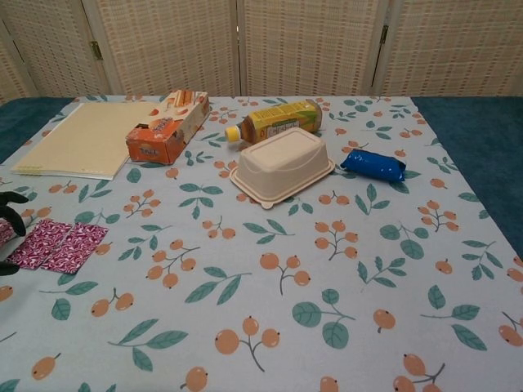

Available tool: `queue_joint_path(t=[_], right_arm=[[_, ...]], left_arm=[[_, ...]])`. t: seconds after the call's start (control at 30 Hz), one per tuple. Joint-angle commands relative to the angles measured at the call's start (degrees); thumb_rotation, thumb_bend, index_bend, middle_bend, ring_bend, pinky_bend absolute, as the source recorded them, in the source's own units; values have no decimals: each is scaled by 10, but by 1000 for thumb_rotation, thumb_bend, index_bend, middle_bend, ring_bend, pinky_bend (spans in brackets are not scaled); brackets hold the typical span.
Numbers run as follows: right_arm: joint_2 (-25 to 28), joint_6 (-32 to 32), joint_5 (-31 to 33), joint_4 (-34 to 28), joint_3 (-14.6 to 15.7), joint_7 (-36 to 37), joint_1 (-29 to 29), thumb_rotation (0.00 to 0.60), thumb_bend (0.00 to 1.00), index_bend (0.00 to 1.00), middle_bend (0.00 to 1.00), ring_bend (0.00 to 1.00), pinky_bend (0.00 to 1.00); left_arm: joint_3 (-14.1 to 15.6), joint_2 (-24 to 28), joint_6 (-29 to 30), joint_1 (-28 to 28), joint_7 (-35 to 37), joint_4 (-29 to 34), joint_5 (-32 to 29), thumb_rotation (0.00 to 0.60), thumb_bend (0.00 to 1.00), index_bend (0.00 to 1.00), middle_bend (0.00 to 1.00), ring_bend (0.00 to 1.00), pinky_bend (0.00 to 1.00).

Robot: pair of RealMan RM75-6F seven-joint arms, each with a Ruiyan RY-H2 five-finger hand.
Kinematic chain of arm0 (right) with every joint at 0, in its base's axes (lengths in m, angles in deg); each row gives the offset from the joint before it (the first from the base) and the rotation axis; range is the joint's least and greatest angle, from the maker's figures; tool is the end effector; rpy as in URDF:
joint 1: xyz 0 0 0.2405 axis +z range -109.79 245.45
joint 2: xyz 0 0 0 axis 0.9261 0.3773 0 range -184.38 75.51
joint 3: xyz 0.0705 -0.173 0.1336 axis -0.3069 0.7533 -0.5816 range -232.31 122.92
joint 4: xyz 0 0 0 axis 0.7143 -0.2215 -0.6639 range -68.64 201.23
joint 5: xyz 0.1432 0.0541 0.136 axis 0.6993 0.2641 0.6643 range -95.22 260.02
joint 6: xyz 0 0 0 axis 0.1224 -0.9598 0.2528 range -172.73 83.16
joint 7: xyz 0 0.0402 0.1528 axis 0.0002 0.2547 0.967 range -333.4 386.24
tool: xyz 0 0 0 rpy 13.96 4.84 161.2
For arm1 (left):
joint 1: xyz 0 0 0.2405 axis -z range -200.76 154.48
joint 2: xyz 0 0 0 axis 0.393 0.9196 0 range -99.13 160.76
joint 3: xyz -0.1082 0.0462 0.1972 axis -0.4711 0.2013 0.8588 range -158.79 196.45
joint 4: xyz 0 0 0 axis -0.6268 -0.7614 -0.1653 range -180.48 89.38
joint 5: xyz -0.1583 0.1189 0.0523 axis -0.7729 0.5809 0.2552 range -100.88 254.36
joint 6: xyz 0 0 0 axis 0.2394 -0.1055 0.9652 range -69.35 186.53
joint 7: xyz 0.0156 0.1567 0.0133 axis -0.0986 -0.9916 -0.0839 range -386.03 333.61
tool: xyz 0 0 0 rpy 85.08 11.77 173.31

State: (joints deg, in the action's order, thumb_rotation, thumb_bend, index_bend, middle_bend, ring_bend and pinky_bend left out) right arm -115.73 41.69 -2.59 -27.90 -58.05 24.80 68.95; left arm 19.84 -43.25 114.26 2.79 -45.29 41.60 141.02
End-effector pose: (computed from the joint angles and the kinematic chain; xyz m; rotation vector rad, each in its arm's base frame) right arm -0.2950 -0.1752 0.1698 1.3310 -0.8897 0.8377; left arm -0.2833 0.2627 0.0416 -1.7617 -1.0437 -0.4634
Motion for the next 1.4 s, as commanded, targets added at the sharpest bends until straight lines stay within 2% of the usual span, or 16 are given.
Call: queue_joint_path(t=[0.03,0.07,0.1,0.13,0.17,0.37,0.77,1.0,1.4], right_arm=[[0,0,1,1,0,1,-1,600,497,0,0,0,0],[1,1,1,2,0,2,-1,600,497,0,0,0,0],[1,1,1,2,0,3,-1,600,497,0,0,0,0],[1,1,1,2,0,3,-1,600,497,0,0,0,0],[0,1,0,3,1,4,-2,600,497,0,0,0,0],[-2,-1,1,8,1,8,-1,600,497,0,0,0,0],[-4,-2,4,23,1,25,-4,600,497,0,0,0,0],[-5,-2,5,29,2,33,-6,600,496,0,0,0,0],[-6,-3,7,32,1,34,-7,600,496,0,0,0,0]], left_arm=[[-4,-2,6,3,-4,3,7,368,90,271,0,0,0],[-6,-1,5,5,-3,7,8,419,90,266,0,0,0],[-7,0,5,6,-3,9,10,508,91,260,0,0,0],[-9,1,6,8,-5,11,12,572,91,255,0,0,0],[-10,1,7,9,-6,15,15,598,92,251,0,0,0],[-15,-4,3,22,-9,23,32,600,97,238,0,0,0],[-30,-35,-27,56,-65,15,-24,600,164,236,0,0,0],[-27,-50,-23,65,-98,11,-47,600,176,248,0,0,0],[-22,-58,-28,75,-113,3,-71,600,176,246,0,0,0]])
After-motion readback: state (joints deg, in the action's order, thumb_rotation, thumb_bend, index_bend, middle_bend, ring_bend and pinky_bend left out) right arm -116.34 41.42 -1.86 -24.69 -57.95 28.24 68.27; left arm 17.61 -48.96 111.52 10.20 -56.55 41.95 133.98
